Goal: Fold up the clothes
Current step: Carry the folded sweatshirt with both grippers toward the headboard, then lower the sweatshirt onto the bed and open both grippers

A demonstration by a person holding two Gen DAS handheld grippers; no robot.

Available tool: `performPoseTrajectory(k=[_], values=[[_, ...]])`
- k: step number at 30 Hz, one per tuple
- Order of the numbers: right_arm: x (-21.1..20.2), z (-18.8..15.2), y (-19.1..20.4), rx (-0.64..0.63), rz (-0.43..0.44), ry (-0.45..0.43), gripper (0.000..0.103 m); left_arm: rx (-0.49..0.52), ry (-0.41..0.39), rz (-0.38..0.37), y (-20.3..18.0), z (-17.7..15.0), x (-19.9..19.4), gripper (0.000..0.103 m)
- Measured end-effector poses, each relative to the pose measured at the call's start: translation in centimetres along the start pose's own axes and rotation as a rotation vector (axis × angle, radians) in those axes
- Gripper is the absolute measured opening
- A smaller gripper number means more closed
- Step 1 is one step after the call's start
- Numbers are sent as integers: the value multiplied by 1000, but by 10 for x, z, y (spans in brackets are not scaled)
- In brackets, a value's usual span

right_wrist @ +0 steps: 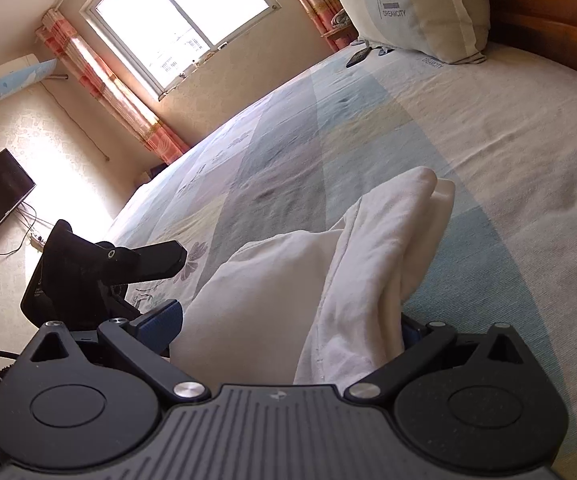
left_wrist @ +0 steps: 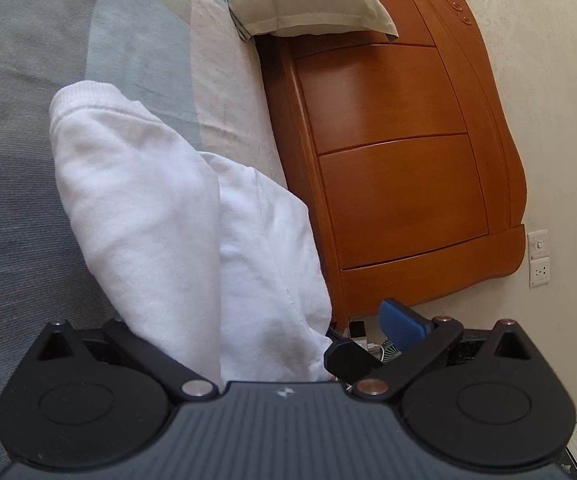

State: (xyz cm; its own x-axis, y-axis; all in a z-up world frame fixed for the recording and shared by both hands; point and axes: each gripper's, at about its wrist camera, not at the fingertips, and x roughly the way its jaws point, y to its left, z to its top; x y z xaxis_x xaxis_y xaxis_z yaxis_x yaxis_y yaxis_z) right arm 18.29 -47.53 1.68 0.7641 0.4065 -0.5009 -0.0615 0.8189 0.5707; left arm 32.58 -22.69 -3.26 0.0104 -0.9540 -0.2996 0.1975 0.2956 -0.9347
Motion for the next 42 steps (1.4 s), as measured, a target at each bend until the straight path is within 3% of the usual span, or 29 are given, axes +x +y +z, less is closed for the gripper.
performPoseTrajectory(k=[8,15,24,30,32,36,39,42], values=[[-27,50,-53,-73,-84,-35,103,10,15,-27,-23,27,88,101],[-38,69,-98,-59,-168,-69,103,46,31,0,-30,33,130,101],[-21,70,-129,-47,-180,-47,103,30,34,44,-16,25,137,101],[-15,55,-152,-18,-268,12,103,57,54,93,10,19,111,101],[-25,51,-161,26,-259,-5,103,48,30,101,20,21,97,101],[-45,43,-180,115,-242,-38,103,-22,-32,47,40,38,83,101],[-52,39,-186,163,-230,-69,103,-33,-51,62,40,48,92,101],[-50,40,-176,132,-229,-85,103,-25,-92,79,37,61,102,101]])
